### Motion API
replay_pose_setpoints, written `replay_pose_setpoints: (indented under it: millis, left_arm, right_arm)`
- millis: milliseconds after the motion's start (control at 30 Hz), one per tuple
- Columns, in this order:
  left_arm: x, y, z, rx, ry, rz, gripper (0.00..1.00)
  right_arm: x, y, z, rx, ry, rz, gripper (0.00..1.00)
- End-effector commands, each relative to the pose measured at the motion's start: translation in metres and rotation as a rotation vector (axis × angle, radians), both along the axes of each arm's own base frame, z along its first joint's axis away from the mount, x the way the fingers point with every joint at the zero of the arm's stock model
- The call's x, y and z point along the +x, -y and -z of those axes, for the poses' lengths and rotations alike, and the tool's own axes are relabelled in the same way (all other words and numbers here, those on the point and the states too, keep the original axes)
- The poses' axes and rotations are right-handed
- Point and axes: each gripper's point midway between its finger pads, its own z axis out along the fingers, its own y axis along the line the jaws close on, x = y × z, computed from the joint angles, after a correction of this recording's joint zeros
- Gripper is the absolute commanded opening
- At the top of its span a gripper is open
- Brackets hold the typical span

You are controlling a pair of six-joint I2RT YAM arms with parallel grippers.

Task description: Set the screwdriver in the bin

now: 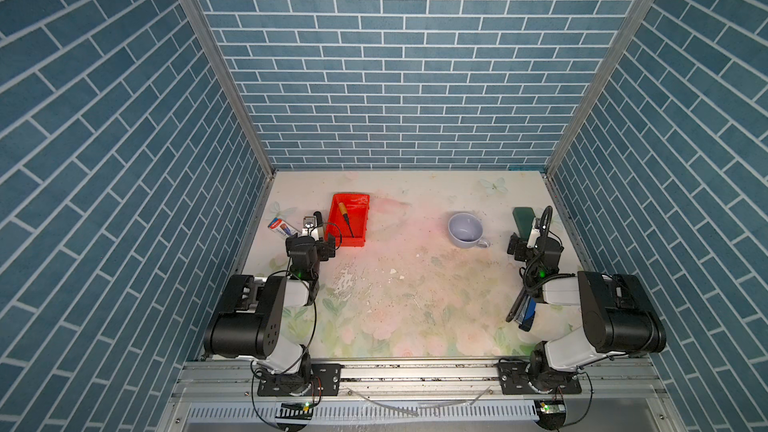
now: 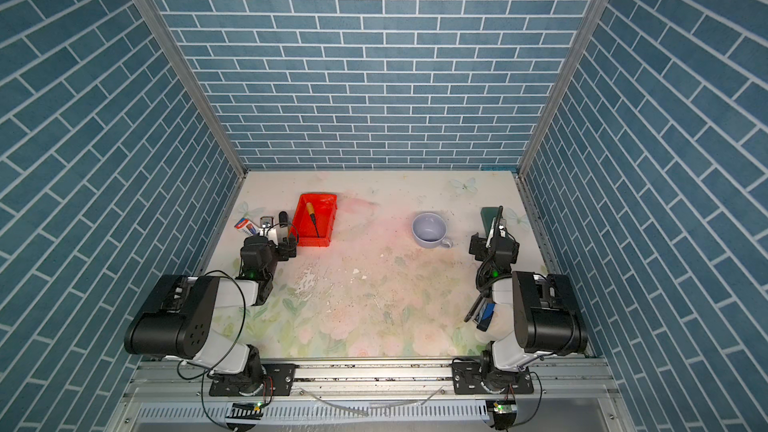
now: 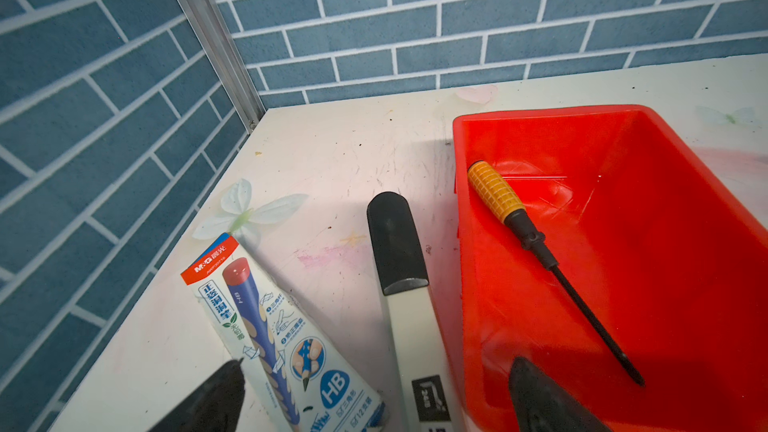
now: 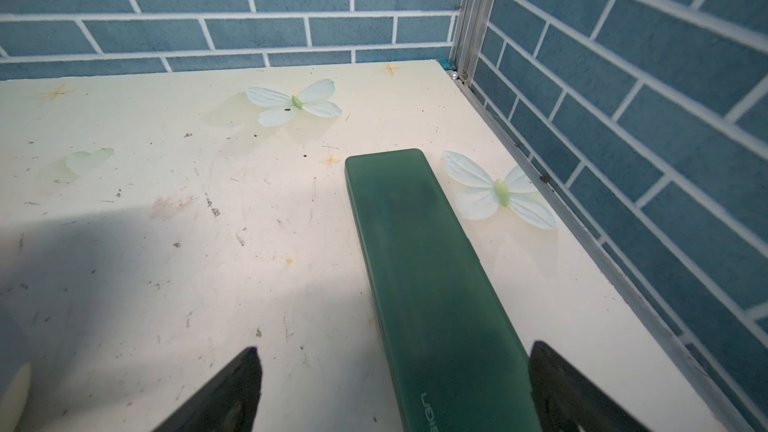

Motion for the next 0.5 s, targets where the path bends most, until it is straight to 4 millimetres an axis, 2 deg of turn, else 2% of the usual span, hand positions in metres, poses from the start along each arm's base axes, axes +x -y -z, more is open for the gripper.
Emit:
replay_pose_setpoints:
  millis: [0,467]
  left_arm:
    - [0.0049,-0.0017,-0.0046,-0.006,0.015,-0.003,1.0]
    - [0.0046,-0.0014,-0.0046,-0.006,0.015,-0.002,1.0]
  right_arm:
    - [0.0076,-0.0004,-0.0057,0.023,0.014,0.0,0.99]
    - [0.0068,-0.0005,-0.0058,0.022,0.017,0.0,0.99]
